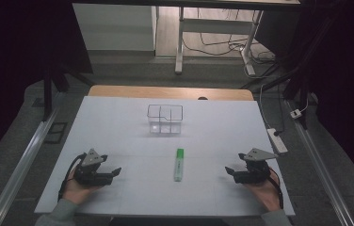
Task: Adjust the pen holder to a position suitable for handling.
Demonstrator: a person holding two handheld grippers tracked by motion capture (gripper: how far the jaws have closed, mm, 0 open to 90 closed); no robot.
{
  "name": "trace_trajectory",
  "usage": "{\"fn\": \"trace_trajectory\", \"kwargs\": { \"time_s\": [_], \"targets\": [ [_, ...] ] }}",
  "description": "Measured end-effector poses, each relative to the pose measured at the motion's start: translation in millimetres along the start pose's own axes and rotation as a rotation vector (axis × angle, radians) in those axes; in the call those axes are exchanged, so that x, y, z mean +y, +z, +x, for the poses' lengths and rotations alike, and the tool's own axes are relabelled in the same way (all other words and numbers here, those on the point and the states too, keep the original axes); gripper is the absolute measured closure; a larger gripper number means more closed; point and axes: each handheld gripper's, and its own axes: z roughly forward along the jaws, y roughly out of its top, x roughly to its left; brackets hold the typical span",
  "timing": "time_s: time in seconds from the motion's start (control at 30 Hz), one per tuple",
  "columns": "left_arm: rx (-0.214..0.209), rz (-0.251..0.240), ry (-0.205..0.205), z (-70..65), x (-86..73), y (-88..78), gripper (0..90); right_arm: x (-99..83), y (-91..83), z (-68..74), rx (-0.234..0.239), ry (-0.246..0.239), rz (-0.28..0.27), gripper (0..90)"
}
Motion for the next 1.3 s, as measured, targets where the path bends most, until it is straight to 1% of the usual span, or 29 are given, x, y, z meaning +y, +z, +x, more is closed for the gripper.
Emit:
{"fn": "trace_trajectory", "kwargs": {
  "time_s": [0.1,0.3,0.33,0.47,0.57,0.7,0.73,0.77,0.8,0.83,0.87,1.0,1.17,1.3],
  "targets": [
    [-0.002,-0.001,-0.002,0.1,0.1,-0.2,24.1,-0.8,-0.1,-0.3,0.003,0.006,-0.009,20.2],
    [0.001,-0.005,-0.009,0.1,0.9,-1.1,24.1,-1.3,-0.6,-0.9,0.002,0.005,-0.005,20.7],
    [0.002,-0.005,-0.010,0.2,1.0,-1.2,24.1,-1.5,-0.1,-1.3,0.018,0.009,-0.010,20.9],
    [0.004,-0.007,-0.018,1.3,0.9,-1.8,24.3,-1.6,0.8,-1.1,0.018,0.007,-0.006,21.1],
    [0.008,-0.005,-0.023,2.0,1.2,-2.0,24.6,-2.1,1.7,-1.7,0.027,0.012,-0.007,21.4],
    [0.012,-0.006,-0.027,2.3,2.2,-2.1,24.7,-2.4,1.5,-2.0,0.028,0.014,-0.007,22.0],
    [0.012,-0.007,-0.028,2.4,2.7,-2.1,24.8,-2.4,1.1,-1.7,0.016,0.014,-0.005,22.2],
    [0.011,-0.006,-0.027,2.6,3.2,-2.1,24.8,-2.4,1.1,-1.8,0.016,0.015,-0.005,22.2],
    [0.012,-0.006,-0.028,2.6,3.8,-2.1,24.8,-2.5,1.2,-2.1,0.027,0.016,-0.007,22.2],
    [0.013,-0.007,-0.028,2.7,4.4,-2.0,24.8,-2.5,1.0,-1.8,0.016,0.013,-0.004,22.3],
    [0.013,-0.009,-0.030,2.7,5.2,-2.0,24.8,-2.5,0.9,-1.8,0.015,0.014,-0.004,22.3],
    [0.010,-0.009,-0.031,3.0,9.8,-1.5,25.0,-2.5,0.3,-2.2,0.022,0.023,-0.013,22.3],
    [0.008,-0.002,-0.034,4.8,14.0,0.4,25.2,-2.8,0.3,-2.2,0.022,0.026,-0.009,22.5],
    [0.002,0.002,-0.046,7.5,19.4,2.1,25.5,-2.9,0.6,-2.3,0.025,0.027,-0.009,22.7]
  ]
}}
